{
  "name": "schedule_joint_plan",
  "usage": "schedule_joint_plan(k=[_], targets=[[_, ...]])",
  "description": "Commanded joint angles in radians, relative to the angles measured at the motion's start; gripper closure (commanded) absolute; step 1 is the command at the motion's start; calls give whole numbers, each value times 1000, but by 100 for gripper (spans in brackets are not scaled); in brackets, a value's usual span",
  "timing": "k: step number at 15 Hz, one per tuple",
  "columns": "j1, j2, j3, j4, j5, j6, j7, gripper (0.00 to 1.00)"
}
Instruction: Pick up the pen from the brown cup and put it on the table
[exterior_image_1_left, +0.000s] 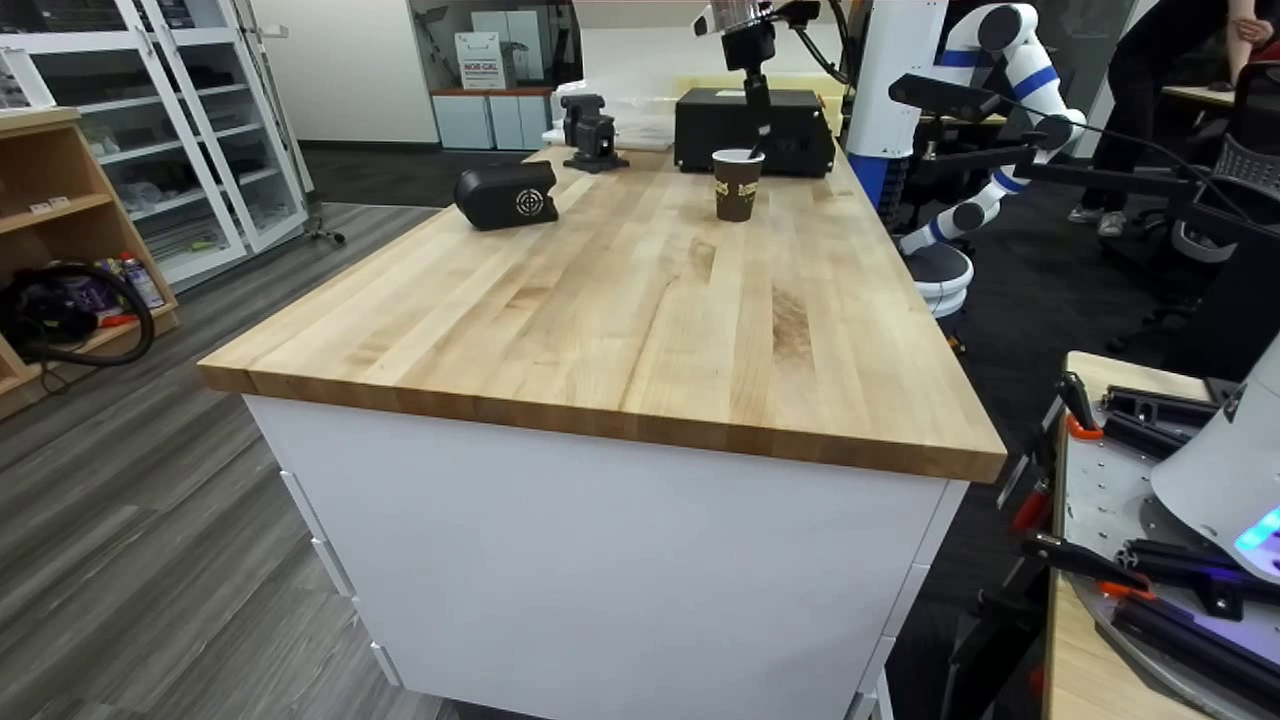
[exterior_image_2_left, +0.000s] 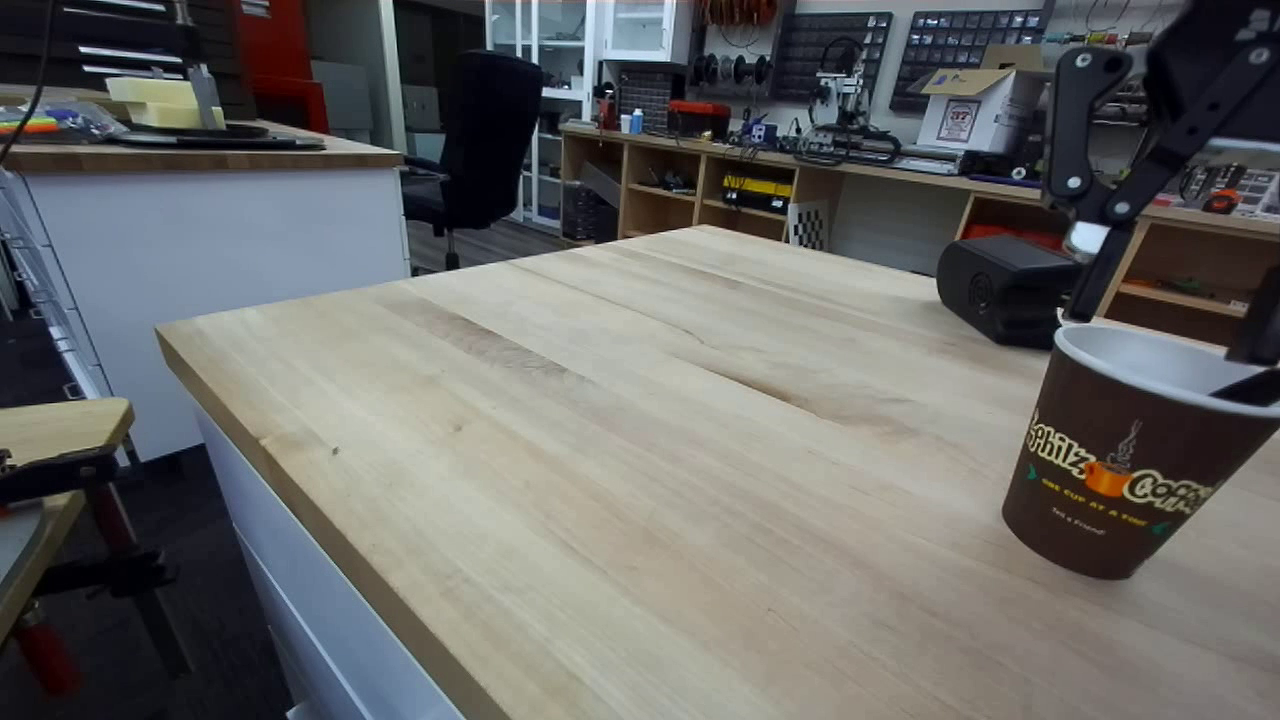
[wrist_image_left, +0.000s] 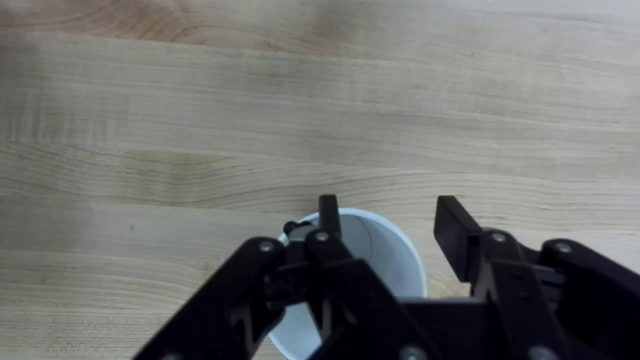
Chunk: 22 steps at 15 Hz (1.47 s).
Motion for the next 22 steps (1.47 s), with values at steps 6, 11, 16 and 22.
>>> schedule_joint_plan(k=[6,11,16,22], targets=[[20,-25,-20,-25,-51,16,34,0],[18,-19,-20,-23,-63,7,25,14],[17,-20,-19,-27,-79,34,23,3],[11,-25,-17,-39,-83,122,18,0]])
